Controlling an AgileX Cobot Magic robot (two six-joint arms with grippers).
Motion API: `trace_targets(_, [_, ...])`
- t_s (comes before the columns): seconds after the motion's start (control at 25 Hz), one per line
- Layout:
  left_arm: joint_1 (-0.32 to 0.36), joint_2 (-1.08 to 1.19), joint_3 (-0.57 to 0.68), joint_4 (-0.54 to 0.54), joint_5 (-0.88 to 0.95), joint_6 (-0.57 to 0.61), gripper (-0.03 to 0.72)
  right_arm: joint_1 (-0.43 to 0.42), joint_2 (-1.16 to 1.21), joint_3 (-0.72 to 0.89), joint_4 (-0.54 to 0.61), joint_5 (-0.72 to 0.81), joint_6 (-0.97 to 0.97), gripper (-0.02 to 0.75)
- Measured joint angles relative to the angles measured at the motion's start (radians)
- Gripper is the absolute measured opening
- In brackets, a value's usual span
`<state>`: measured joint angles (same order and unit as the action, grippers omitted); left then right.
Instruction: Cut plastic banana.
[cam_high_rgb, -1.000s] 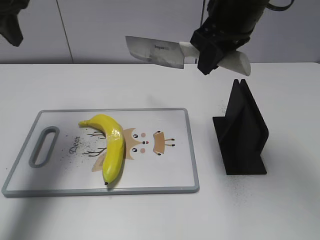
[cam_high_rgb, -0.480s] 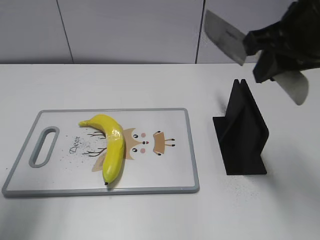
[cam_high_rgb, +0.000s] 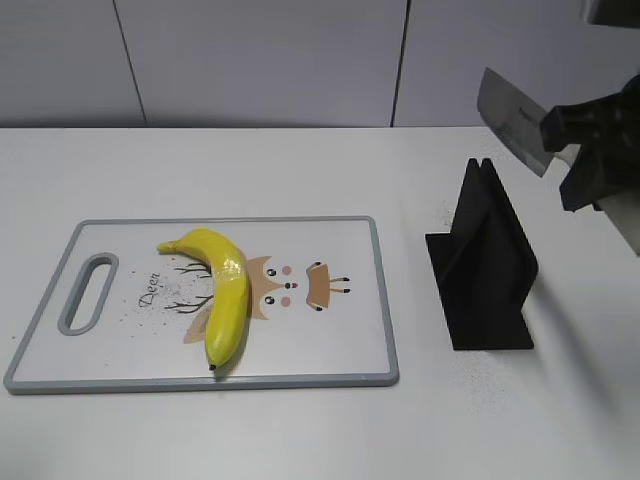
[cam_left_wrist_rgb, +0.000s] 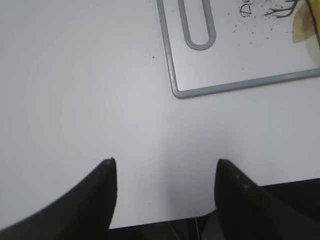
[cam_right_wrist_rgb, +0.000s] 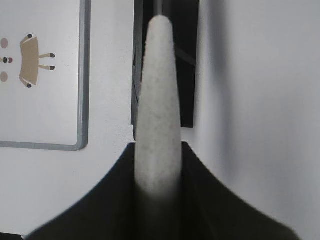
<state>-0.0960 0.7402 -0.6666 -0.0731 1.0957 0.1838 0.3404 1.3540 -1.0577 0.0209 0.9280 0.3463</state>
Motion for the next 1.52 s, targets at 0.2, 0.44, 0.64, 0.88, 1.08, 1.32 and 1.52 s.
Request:
trace_targets(0.2, [0.0,-0.208,0.137,-0.002,-0.011,0.0,0.593,0.0,0.035,0.016,0.009,-0.021,0.007,0.16])
trace_targets(0.44, [0.0,-0.435,0.165,-0.002,-0.008,0.0,0.591,0.0,0.109,0.02,0.016,-0.031,0.008,0.16])
trace_targets(0.64, [0.0,-0.594,0.165,-0.002,-0.008,0.0,0.591,0.0,0.15,0.028,0.046,-0.029,0.008,0.16])
trace_targets(0.88, [0.0,-0.711,0.165,-0.001,-0.007,0.0,0.591,0.0,0.193,0.028,0.097,0.023,0.002,0.16])
trace_targets(1.08, [0.0,-0.717,0.165,0.001,-0.007,0.0,0.591,0.0,0.198,0.028,0.145,0.06,-0.054,0.312])
trace_targets(1.32, [0.0,-0.717,0.166,0.001,-0.005,0.0,0.591,0.0,0.146,0.028,0.174,0.093,-0.164,0.571])
trace_targets(1.52, [0.0,-0.717,0.174,-0.009,-0.002,0.0,0.591,0.0,-0.05,0.047,0.173,0.098,-0.3,0.583])
